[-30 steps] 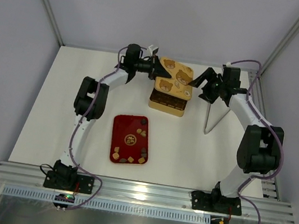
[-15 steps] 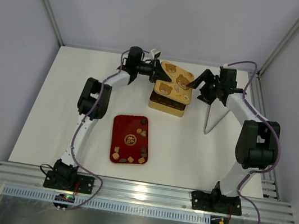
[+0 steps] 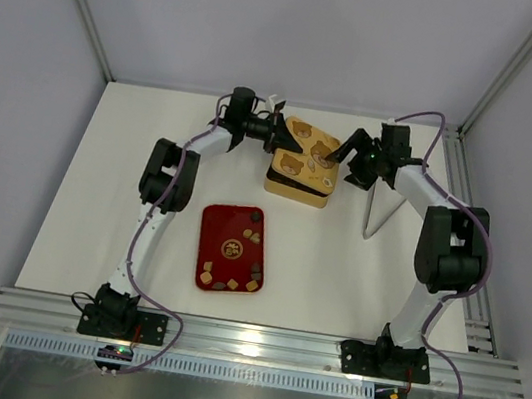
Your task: Pack the chocolate
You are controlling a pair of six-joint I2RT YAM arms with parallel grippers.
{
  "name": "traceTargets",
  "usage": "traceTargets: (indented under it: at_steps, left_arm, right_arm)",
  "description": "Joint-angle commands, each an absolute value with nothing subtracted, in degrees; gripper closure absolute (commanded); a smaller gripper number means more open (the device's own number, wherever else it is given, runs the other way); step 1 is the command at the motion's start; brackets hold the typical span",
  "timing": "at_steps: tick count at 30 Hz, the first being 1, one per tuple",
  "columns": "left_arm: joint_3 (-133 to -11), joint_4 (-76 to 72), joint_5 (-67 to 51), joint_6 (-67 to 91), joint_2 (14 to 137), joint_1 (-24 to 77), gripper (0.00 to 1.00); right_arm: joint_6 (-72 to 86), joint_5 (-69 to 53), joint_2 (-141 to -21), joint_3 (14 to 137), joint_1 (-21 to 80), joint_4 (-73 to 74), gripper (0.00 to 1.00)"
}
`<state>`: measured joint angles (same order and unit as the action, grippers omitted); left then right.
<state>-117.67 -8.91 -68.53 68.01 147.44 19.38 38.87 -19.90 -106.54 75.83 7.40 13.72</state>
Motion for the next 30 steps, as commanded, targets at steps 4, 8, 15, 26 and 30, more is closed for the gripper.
traceTargets:
  at_steps: [4, 8, 15, 26, 30]
  left_arm:
    - [-120.2, -5.0, -70.7, 64.7, 147.6, 18.9, 0.95]
    - [-119.9, -4.0, -70.8, 64.3, 147.6, 18.6, 0.94]
    - [-119.2, -0.2, -70.1, 60.8, 147.3, 18.2, 0.91]
    - [-117.7, 4.1, -69.3, 58.2, 146.3, 17.4, 0.76]
    - [-117.3, 4.7, -69.1, 57.6, 145.7, 17.1, 0.65]
  right_arm:
    - [37.7, -18.6, -107.2, 77.5, 8.3, 11.3, 0.12]
    - [37.9, -18.5, -107.8, 77.7, 8.8, 11.3, 0.13]
    - [38.2, -18.3, -109.2, 78.8, 9.6, 11.0, 0.16]
    - [38.5, -17.8, -110.1, 79.1, 10.5, 10.9, 0.17]
    - [38.5, -17.6, -110.2, 79.2, 10.7, 10.8, 0.18]
